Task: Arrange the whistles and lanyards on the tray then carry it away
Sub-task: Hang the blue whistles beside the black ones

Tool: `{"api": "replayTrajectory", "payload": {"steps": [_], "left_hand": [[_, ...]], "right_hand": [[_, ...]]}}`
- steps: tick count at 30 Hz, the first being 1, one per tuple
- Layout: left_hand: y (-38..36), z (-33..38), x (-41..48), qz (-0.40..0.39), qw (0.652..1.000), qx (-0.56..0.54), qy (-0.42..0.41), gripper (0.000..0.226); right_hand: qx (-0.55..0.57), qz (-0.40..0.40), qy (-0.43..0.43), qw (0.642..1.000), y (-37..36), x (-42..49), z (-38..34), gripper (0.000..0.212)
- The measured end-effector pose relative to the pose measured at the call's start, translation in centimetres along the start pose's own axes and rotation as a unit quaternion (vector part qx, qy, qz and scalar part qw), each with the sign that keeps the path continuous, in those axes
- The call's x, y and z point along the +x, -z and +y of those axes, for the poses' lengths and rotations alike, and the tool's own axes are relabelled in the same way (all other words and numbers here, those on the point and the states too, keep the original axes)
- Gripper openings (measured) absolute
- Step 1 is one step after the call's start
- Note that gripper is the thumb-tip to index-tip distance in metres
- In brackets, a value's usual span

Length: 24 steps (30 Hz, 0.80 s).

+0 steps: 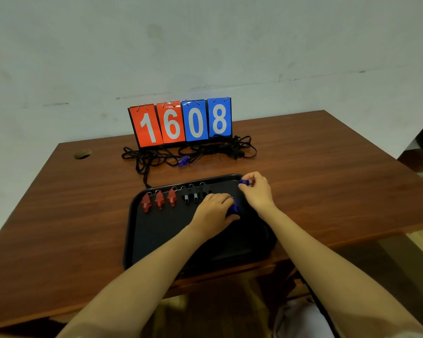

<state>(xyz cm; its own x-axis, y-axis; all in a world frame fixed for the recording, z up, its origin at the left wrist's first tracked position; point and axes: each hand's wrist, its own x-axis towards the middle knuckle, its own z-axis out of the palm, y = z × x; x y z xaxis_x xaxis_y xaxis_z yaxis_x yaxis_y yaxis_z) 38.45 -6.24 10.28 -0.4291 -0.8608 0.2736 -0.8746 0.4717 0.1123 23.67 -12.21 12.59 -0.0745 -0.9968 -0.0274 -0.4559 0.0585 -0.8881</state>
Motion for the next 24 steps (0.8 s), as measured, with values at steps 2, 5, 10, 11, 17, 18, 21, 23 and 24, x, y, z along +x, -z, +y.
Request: {"api": "replayTrajectory", "payload": {"steps": [2,5,10,11,17,18,21,23,24], "left_hand": [[-0.1,0.5,0.4,0.0,1.0,0.018,0.014,0.035],[-0.3,0.4,1.1,0.001,0.997,0.058,0.048,0.04],[0.1,-1.2,2.5,-0.064,0.988,0.09,0.107,0.041],[0.3,-1.5,2.8,-0.077,0.985,0.097,0.12,0.041],[0.4,-2.5,3.6,-0.083,0.98,0.074,0.167,0.036],[0.4,-2.5,3.7,-0.081,0.979,0.072,0.17,0.036],[0.4,-2.5,4.0,-0.08,0.98,0.077,0.168,0.035],[0.5,-2.4,4.0,-0.079,0.979,0.076,0.17,0.034],[0.5,-2.4,4.0,-0.078,0.979,0.076,0.17,0.034]], "right_hand": [[0.0,-0.001,-0.002,1.0,-0.1,0.0,-0.1,0.013],[-0.005,-0.009,-0.002,1.0,-0.1,0.1,-0.2,0.013],[-0.018,-0.018,0.0,1.0,-0.1,0.3,0.1,0.013],[-0.02,-0.02,-0.001,1.0,-0.1,0.4,0.3,0.014],[-0.079,-0.059,0.045,0.994,-0.2,0.4,1.0,0.015],[-0.092,-0.069,0.06,0.992,-0.1,0.3,1.0,0.015],[-0.13,-0.094,0.103,0.982,-0.2,0.3,1.3,0.017],[-0.133,-0.1,0.122,0.978,-0.4,0.3,1.3,0.016],[-0.132,-0.101,0.127,0.978,-0.5,0.4,1.3,0.016]]}}
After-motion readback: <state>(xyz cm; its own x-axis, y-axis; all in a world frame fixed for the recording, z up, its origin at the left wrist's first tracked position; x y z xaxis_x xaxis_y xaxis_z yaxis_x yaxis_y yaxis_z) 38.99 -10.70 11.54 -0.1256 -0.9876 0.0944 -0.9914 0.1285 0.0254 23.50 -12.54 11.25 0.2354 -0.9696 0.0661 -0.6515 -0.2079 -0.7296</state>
